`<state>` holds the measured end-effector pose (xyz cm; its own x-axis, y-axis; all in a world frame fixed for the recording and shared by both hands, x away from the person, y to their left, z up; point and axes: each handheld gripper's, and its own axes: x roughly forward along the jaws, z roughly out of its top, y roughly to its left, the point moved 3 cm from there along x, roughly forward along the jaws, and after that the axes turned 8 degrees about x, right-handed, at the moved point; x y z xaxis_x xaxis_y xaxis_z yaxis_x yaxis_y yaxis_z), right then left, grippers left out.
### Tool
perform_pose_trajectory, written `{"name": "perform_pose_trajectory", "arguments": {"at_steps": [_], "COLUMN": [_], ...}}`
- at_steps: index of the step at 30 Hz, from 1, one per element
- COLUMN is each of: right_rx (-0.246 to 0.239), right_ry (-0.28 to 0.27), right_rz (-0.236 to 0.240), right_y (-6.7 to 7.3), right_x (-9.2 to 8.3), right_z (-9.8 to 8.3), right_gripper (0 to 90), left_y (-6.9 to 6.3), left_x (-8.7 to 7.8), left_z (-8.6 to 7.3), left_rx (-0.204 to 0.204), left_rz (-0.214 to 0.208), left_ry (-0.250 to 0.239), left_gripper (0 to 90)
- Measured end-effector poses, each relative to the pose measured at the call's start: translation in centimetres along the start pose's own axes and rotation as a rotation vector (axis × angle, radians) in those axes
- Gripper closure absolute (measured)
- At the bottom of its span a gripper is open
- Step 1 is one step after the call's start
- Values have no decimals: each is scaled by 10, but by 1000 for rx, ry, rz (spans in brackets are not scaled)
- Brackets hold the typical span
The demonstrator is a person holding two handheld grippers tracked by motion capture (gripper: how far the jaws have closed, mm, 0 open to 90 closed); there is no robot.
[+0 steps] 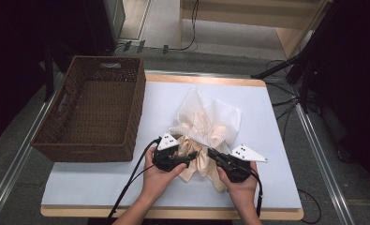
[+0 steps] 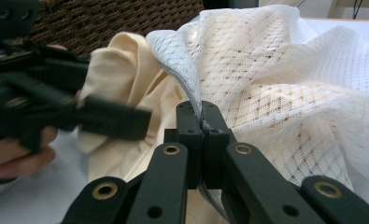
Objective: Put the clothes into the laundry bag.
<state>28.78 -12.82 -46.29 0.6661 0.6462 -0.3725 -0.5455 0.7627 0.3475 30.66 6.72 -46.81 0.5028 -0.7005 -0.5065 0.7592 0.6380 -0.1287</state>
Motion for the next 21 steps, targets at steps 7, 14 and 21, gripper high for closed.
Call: {"name": "perform_pose_trajectory", "arguments": {"at_steps": [7,14,21], "right_rx": [-6,-7,-44], "right_ry": [-6,-27,-7], "right_rz": [5,17,37], "right_y": [4,5,15], "right_x": [1,-3,2], "right_z": [0,2,-1], "right_gripper": [891,892,892], "left_y": [-14,-2,11], "left_x": [39,23,44], "left_z": [-11,8,14], "left_rx": [138,23,-57], "left_rz": [107,155,206], "left_ry": [238,100,93], "left_gripper": [288,753,737]}}
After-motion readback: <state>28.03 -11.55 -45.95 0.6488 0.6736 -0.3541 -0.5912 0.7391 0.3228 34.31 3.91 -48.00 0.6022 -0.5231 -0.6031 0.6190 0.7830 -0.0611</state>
